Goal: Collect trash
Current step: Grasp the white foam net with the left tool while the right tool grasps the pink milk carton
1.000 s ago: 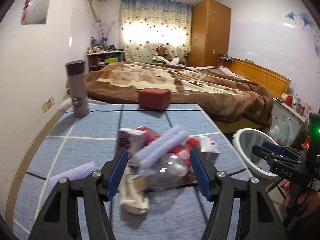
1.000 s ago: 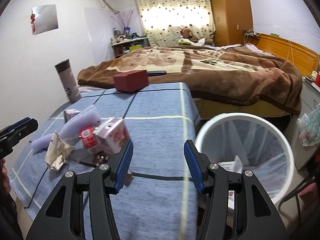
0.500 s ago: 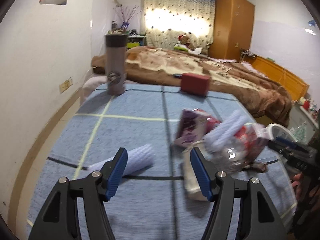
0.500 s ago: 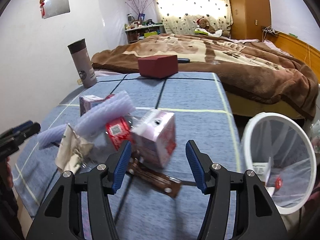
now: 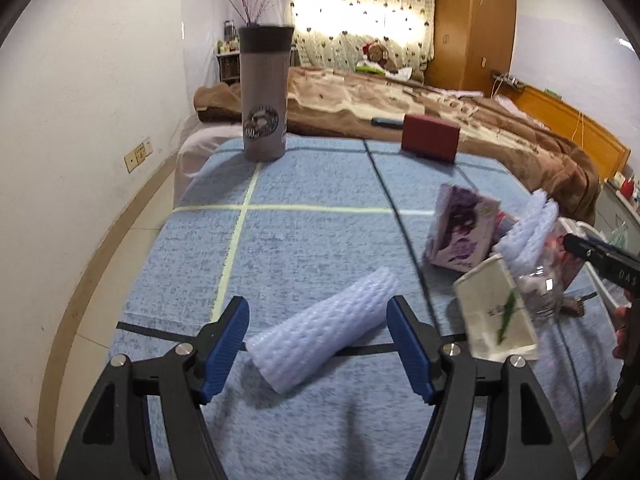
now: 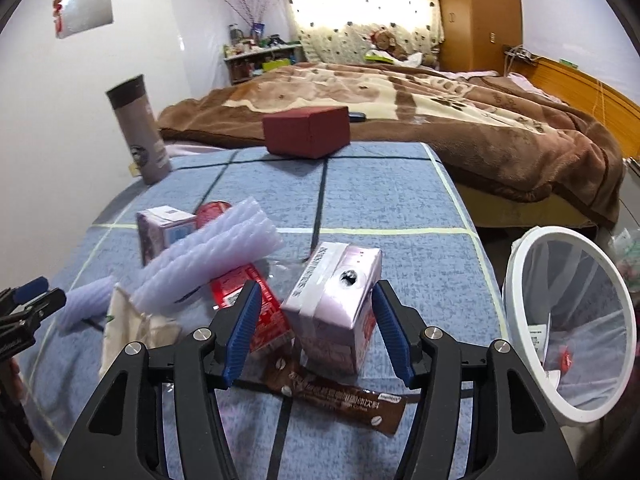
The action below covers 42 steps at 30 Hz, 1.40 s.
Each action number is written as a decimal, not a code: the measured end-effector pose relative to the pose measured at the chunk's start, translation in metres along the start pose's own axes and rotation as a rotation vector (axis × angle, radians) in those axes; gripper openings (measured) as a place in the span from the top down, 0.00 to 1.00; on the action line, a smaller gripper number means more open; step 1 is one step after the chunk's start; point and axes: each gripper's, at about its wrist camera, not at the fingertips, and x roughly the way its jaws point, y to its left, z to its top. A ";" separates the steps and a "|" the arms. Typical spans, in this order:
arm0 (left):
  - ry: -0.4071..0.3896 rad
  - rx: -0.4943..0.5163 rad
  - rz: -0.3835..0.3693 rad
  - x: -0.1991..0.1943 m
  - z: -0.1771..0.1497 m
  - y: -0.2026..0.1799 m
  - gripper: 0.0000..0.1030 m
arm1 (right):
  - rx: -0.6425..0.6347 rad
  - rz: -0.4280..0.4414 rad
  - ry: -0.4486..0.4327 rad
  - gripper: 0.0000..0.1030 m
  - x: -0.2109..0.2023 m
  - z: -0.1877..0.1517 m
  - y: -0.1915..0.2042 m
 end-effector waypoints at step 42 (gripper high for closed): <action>0.117 0.041 -0.102 0.039 -0.005 -0.047 0.42 | -0.032 -0.065 0.014 0.59 0.005 -0.014 -0.010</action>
